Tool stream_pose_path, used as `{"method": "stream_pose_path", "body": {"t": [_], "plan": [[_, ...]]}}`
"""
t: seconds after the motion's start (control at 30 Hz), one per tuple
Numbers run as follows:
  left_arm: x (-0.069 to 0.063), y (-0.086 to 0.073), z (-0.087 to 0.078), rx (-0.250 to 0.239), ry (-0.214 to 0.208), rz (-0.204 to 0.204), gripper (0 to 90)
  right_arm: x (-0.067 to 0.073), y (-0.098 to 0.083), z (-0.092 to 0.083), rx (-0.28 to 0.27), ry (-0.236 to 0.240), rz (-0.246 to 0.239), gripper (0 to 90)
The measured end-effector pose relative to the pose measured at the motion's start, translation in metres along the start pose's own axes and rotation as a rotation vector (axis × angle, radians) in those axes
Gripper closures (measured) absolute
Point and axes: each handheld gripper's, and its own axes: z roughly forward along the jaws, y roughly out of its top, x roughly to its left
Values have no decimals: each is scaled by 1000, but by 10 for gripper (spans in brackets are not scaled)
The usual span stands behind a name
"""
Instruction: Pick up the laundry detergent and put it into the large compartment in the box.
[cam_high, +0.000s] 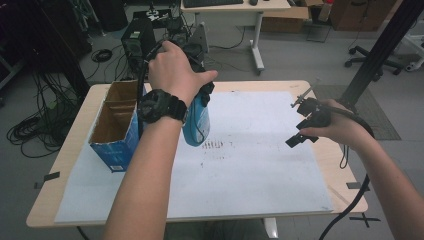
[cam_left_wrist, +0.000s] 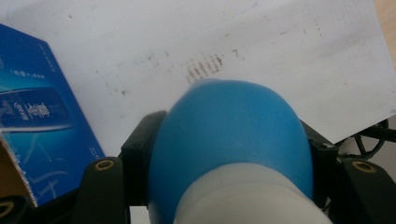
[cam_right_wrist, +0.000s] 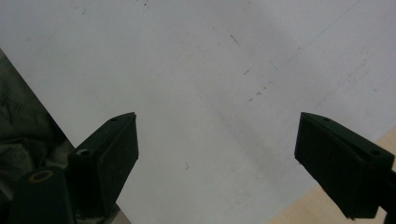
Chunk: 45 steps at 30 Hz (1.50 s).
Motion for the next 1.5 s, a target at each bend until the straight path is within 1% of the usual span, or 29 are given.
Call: {"method": "stream_pose_path", "body": {"t": [0.1,0.17,0.3,0.43,0.53,0.6,0.77,0.9,0.97,1.07,1.1,1.2,1.27,1.3,1.37,1.4,1.47,1.5], "plan": [[2,0,-6,2,18,-1,381,1,1,0,0,0,0,138],[2,0,-8,2,20,-4,381,1,2,0,1,-1,0,138],[3,0,-11,1,19,-6,381,1,2,0,0,-1,-1,138],[6,1,-13,-11,11,-22,381,1,2,1,1,0,-1,138],[8,2,-14,-9,12,-25,381,1,2,1,1,0,4,138],[12,2,-15,-15,18,-39,381,1,2,1,1,0,4,139],[18,1,-16,-14,23,-50,381,-1,1,2,5,0,9,140],[24,0,-18,-16,25,-73,381,-2,2,3,8,-1,9,140],[25,0,-18,-16,26,-73,381,-2,2,3,8,-1,5,140],[31,0,-20,-22,28,-87,381,-2,2,4,11,1,4,140],[31,0,-20,-22,28,-87,381,-2,2,4,11,1,4,140],[39,-1,-24,-24,33,-103,382,-3,2,4,11,0,4,140],[41,-2,-25,-26,36,-103,381,-3,2,4,11,-1,6,140],[45,-3,-26,-30,38,-110,382,-3,2,4,10,0,7,140],[47,-3,-27,-33,38,-112,382,-4,2,4,8,1,6,140],[51,-4,-29,-34,39,-117,382,-4,2,5,11,1,9,140],[53,-5,-29,-38,39,-120,382,-4,2,6,14,1,8,140],[56,-6,-31,-36,41,-128,382,-5,2,6,14,0,10,140]]}}
